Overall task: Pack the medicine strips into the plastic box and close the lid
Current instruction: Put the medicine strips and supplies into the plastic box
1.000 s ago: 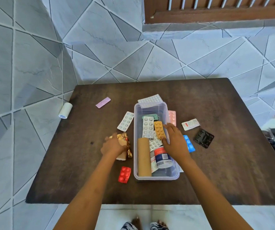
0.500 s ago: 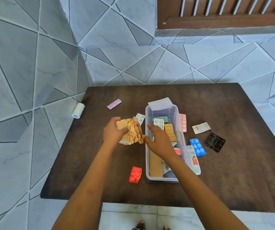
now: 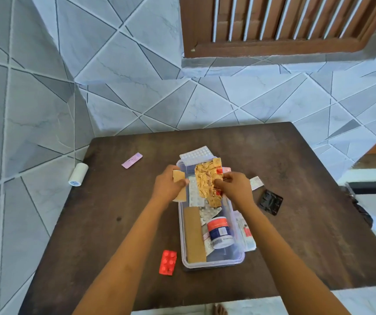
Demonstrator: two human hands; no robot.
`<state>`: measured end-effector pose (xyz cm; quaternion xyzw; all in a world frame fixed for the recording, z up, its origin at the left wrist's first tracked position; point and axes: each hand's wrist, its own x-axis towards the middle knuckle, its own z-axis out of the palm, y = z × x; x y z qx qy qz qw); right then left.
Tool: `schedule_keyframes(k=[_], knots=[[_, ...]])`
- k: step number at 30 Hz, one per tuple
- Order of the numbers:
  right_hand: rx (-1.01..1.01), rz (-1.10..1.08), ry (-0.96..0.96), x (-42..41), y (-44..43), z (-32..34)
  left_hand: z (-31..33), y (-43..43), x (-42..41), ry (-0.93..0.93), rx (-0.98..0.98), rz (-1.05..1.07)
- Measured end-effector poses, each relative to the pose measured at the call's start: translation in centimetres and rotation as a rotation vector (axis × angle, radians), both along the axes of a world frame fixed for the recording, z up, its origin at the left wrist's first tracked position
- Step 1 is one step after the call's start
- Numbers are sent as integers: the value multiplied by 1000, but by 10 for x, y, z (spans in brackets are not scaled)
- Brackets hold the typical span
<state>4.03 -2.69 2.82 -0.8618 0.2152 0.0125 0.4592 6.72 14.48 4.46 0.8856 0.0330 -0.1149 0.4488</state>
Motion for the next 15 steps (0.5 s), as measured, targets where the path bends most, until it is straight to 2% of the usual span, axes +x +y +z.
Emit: schedule_keyframes(k=[5, 8, 12, 15], knots=[[-184, 165, 31, 26, 0, -8, 0, -12, 21, 12, 62, 22], [-216, 274, 22, 37, 10, -20, -4, -18, 26, 65, 49, 46], [-264, 320, 11, 45, 16, -31, -12, -20, 30, -5, 30, 158], [-449, 445, -2, 48, 16, -36, -19, -24, 36, -23, 95, 141]])
